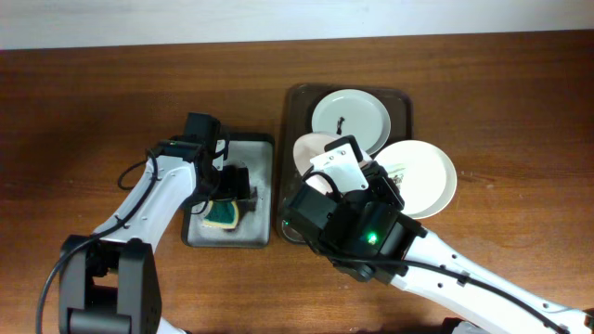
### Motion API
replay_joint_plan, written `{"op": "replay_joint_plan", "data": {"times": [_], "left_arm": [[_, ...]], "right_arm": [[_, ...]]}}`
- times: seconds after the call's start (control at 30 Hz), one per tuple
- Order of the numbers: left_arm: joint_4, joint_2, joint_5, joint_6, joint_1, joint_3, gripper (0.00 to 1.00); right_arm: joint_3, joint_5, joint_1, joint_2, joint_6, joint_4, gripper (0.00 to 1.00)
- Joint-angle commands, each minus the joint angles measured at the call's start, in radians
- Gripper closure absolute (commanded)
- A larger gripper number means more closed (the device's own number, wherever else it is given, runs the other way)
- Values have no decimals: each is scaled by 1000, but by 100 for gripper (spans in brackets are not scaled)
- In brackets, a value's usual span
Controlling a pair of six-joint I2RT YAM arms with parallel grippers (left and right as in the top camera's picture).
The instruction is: Clean dirty plates on tray and stack at the side
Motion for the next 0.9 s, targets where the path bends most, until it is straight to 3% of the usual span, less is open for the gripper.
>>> {"op": "replay_joint_plan", "data": {"times": [0.0, 0.67, 0.73, 0.87], "left_arm": [[2, -5, 15, 3, 4, 0, 0], [2, -5, 15, 2, 4, 0, 1], [2, -5, 15, 2, 4, 0, 1], [2, -5, 15, 2, 4, 0, 0]], "right_arm": [[28, 8, 5, -18, 10, -11, 96], [28, 11, 3, -18, 13, -19, 96], [28, -26, -21, -18, 177, -11, 96], [28, -37, -104, -5, 150, -34, 96]]}}
